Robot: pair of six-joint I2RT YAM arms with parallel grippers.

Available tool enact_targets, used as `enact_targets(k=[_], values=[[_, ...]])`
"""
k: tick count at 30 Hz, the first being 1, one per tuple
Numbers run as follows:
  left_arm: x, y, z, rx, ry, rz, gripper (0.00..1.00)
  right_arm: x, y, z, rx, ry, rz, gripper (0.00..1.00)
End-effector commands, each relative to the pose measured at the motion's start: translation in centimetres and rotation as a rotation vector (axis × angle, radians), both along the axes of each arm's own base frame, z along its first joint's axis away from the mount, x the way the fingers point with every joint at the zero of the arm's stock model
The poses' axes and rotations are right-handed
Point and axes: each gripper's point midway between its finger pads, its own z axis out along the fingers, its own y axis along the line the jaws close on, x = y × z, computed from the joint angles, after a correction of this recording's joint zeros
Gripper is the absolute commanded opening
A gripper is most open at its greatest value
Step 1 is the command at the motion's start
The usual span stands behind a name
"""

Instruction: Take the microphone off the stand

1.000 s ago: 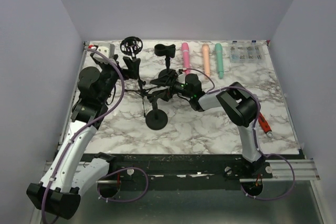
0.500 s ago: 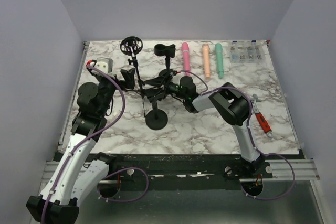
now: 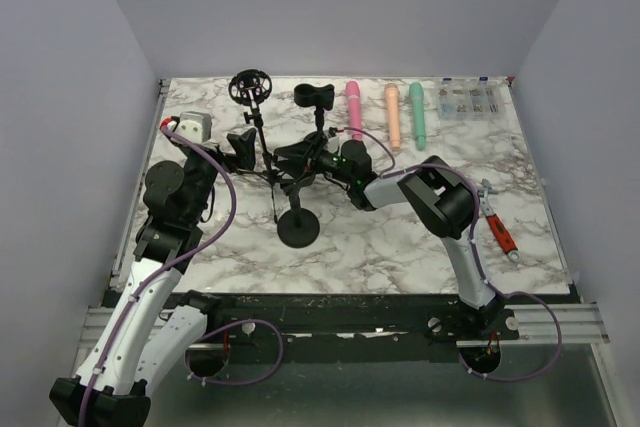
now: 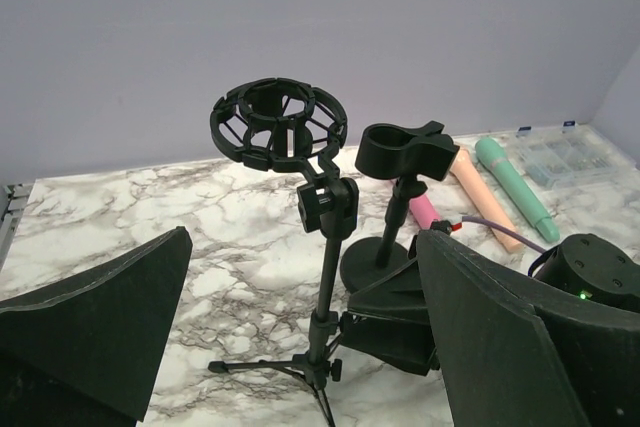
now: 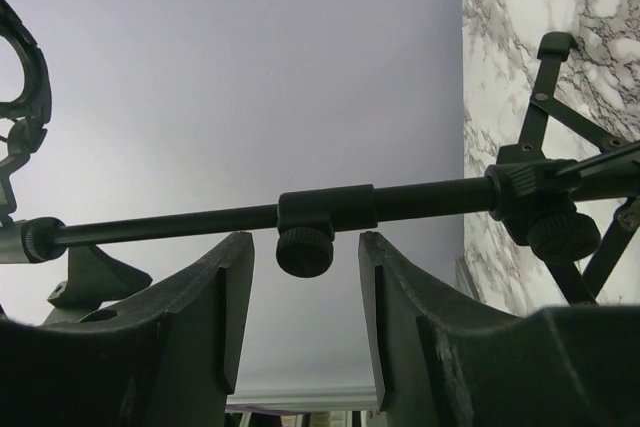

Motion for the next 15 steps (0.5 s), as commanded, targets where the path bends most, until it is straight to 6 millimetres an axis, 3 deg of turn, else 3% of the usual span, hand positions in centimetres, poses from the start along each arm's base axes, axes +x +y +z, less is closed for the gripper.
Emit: enact_targets(k=[1,15], values=[[-0.13,0.00,0.34,-0.010,-0.021,-0.003,0.99,0.70,0.51,0.24,-0.011,-0.026,-0.023,0.51],[-0.12,-0.28,0.22,-0.018,-0.018,-0.016,0.99,0.51,0.51,0.35,-0.015,-0.048,-0.023,0.40]])
